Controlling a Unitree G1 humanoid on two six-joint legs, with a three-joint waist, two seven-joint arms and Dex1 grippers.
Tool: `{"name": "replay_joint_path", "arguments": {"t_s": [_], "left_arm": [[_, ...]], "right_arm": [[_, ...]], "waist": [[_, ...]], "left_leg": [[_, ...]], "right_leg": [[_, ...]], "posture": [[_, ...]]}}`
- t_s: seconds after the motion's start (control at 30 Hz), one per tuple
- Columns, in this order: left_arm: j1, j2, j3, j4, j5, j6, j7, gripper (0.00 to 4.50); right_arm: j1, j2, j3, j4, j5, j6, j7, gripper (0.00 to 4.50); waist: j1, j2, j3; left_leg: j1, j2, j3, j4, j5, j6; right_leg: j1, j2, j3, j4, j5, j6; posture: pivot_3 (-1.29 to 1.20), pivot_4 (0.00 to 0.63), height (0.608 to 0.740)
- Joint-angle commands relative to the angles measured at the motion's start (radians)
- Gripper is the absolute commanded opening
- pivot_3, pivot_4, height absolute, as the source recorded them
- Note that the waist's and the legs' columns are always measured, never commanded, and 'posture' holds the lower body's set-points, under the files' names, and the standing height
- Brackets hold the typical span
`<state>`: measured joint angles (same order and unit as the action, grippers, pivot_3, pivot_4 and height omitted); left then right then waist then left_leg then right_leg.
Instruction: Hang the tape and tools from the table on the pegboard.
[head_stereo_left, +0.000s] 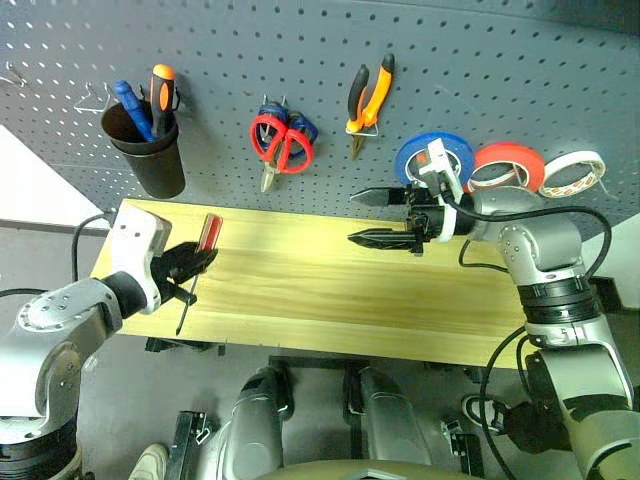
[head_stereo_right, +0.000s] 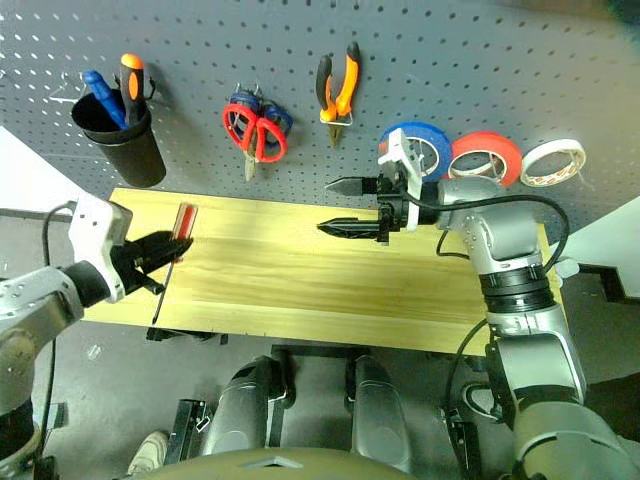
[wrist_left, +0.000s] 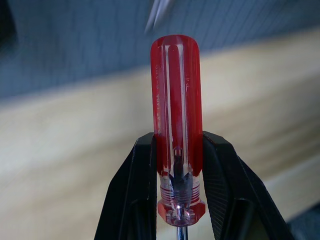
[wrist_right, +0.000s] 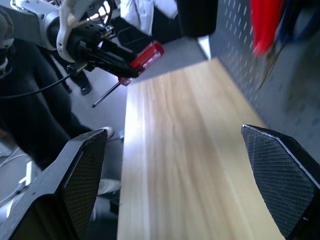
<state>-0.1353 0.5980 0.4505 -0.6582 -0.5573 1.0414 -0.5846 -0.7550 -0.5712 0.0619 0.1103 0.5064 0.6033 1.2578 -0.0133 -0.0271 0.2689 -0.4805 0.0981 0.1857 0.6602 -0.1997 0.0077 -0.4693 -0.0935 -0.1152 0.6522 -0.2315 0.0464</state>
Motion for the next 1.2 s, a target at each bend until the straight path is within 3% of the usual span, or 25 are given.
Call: {"name": "replay_joint_path", "arguments": {"t_s": [0.03, 0.23, 0.53, 0.97, 1.2], "left_arm": [[-0.033, -0.059, 0.064, 0.017, -0.046, -0.177, -0.012, 0.9], [-0.06, -0.085, 0.057, 0.067, -0.067, -0.453, -0.101, 0.9], [-0.166, -0.069, 0.053, 0.195, -0.084, -0.65, -0.1, 0.9], [-0.58, -0.003, -0.007, 0.651, 0.138, -1.051, -0.023, 0.9], [-0.694, 0.003, -0.045, 0.896, 0.225, -1.211, 0.019, 0.9]], "right_arm": [[-0.034, -0.01, -0.063, -0.039, 0.067, 0.029, 0.001, 4.5], [-0.025, -0.044, -0.1, -0.068, 0.111, 0.057, 0.008, 4.5], [-0.07, -0.047, -0.177, -0.111, 0.177, 0.056, -0.037, 4.5], [-0.105, -0.005, -0.177, -0.082, 0.177, 0.015, -0.079, 4.5], [-0.09, -0.009, -0.176, -0.097, 0.178, 0.012, -0.092, 4.5]], "waist": [[0.0, 0.0, -0.012], [0.001, 0.0, -0.039], [-0.001, 0.002, -0.079], [-0.004, 0.002, -0.119], [-0.007, 0.002, -0.123]], "left_leg": [[0.0, 0.0, 0.0, 0.0, 0.0, 0.0], [0.001, 0.0, 0.002, 0.001, 0.0, 0.001], [0.003, 0.001, 0.001, 0.002, 0.001, 0.003], [0.003, 0.001, 0.001, 0.003, 0.002, 0.004], [0.004, 0.001, 0.001, 0.003, 0.002, 0.004]], "right_leg": [[0.001, 0.0, 0.0, -0.001, 0.0, 0.0], [0.003, 0.003, -0.001, -0.002, 0.0, 0.0], [0.005, 0.005, -0.001, -0.001, 0.0, 0.0], [0.006, 0.006, -0.002, -0.001, 0.001, 0.001], [0.007, 0.006, -0.001, 0.001, 0.0, 0.001]], "posture": [[0.04, 0.108, 0.73], [0.03, 0.087, 0.73], [0.01, 0.057, 0.73], [-0.01, 0.039, 0.73], [-0.03, 0.05, 0.73]]}}
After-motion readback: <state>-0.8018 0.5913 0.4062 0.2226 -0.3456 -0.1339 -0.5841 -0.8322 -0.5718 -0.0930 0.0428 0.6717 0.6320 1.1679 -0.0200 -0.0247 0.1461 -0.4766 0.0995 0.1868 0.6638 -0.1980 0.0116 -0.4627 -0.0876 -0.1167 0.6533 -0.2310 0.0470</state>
